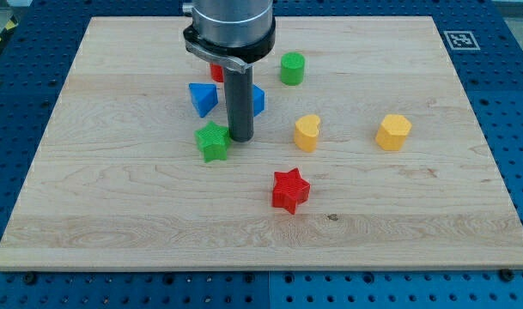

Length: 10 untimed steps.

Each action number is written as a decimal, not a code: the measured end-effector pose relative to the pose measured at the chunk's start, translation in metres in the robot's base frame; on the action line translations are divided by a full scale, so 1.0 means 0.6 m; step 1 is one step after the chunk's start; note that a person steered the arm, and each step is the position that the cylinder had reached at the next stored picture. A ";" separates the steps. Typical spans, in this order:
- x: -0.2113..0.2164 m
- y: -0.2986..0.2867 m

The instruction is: Push the blue triangle to the left side

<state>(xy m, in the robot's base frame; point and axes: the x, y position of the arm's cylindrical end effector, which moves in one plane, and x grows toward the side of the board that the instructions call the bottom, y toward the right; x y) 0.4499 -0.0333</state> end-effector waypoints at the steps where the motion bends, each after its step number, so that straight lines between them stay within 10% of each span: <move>1: -0.037 -0.005; 10: -0.171 -0.093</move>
<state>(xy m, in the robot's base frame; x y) 0.3473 -0.0888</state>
